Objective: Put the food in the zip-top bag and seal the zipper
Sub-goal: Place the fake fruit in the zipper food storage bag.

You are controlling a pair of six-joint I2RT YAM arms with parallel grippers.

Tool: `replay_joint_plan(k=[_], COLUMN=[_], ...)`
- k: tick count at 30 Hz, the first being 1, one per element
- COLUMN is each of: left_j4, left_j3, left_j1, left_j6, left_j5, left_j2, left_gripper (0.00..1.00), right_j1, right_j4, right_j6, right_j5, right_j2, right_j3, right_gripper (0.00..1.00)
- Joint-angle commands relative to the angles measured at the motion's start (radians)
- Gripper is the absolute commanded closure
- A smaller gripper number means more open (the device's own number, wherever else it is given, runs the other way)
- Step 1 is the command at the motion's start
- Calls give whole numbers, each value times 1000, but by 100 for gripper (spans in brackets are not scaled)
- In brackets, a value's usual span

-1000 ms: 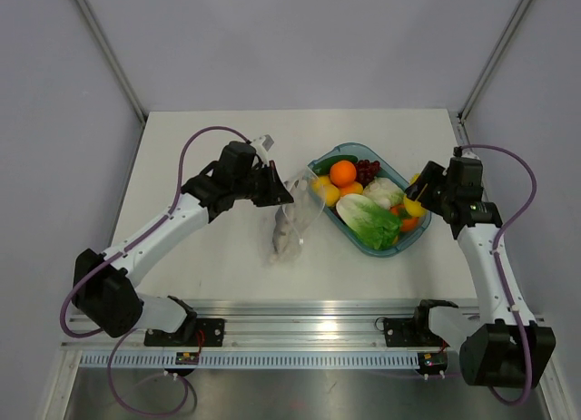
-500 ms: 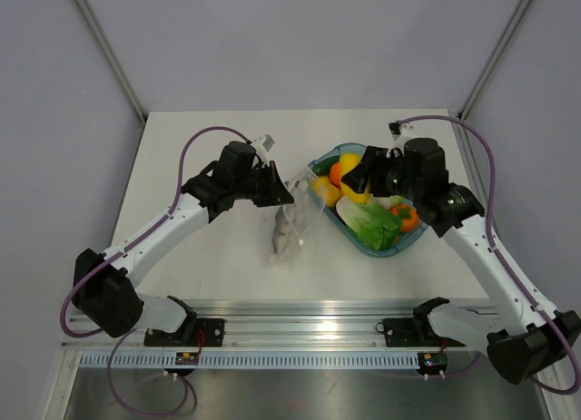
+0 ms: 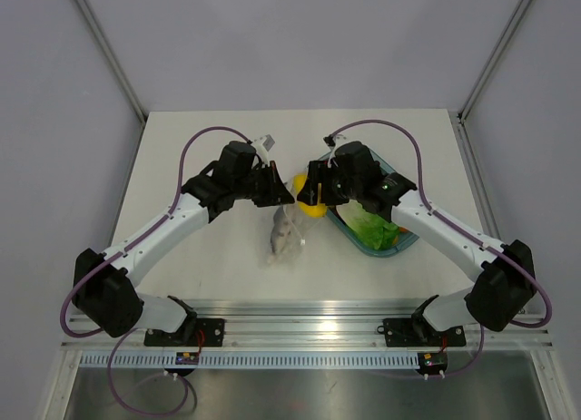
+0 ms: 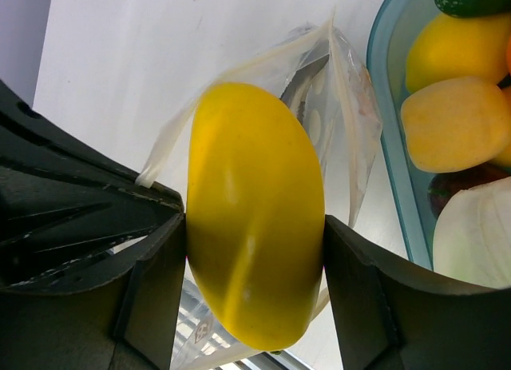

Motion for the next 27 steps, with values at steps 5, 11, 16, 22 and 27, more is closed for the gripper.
replay_joint_plan(k=[5, 11, 16, 22, 27], left_j4=[46, 47, 58, 57, 60], left_j3=[27, 35, 35, 41, 41], left_j1=[-3, -3, -3, -3, -3], left_j6=[-4, -6, -12, -14, -18], left_j5=[36, 50, 58, 61, 68], left_j2=[-14, -2, -3, -5, -5], left_gripper=[100, 100, 100, 100, 100], right_j1=[13, 13, 16, 16, 16], right_j4=[59, 33, 12, -5, -14], right_j6=[25, 28, 28, 19, 13], right_j5=[26, 30, 26, 23, 22], right_j2=[5, 1, 15, 19, 24], right_j3=[-26, -37, -31, -31, -32], right_gripper=[62, 62, 61, 59, 59])
